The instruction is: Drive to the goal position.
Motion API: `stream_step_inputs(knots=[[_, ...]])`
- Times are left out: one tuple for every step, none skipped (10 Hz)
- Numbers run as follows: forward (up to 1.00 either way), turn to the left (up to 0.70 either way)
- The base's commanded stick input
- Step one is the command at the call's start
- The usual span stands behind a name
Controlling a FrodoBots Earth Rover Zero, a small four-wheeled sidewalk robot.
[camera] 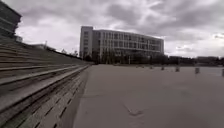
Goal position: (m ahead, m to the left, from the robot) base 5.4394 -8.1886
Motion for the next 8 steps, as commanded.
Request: stream_step_inputs(knots=[[0.7,0.0],[0.7,0.0],[0.7,0.0],[0.7,0.0],[0.7,0.0],[0.7,0.0],[0.7,0.0],[0.7,0.0]])
